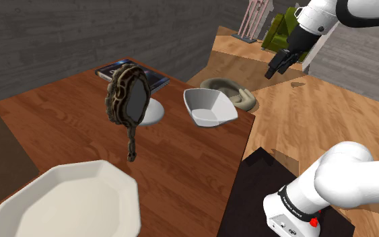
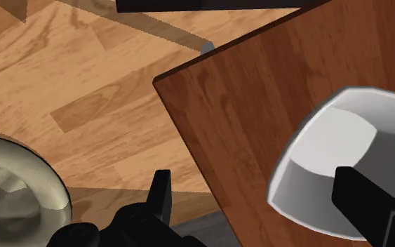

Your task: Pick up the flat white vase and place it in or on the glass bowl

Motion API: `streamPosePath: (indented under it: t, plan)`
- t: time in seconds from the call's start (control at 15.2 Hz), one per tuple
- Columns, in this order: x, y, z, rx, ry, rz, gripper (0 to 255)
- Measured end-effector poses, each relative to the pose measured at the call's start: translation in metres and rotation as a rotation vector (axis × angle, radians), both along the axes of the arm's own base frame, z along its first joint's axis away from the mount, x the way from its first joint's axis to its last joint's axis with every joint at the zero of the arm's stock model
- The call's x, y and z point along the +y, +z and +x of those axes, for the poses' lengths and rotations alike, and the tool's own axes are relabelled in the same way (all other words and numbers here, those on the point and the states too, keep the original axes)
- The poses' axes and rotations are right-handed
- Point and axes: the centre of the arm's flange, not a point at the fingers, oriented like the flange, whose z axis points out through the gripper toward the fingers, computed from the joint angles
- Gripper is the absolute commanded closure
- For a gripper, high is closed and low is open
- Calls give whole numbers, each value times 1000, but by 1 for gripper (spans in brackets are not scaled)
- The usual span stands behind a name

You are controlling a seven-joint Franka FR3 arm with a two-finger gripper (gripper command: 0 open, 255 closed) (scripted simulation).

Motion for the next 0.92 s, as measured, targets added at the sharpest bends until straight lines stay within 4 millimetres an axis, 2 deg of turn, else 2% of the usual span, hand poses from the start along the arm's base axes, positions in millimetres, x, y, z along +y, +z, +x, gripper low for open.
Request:
streamPosePath:
  t: [0.13,0.33,0.92]
  plan:
    - [6,-1,3,1,2,0,0]
    - [31,-9,23,9,12,0,0]
    - [127,-40,89,37,46,-2,0]
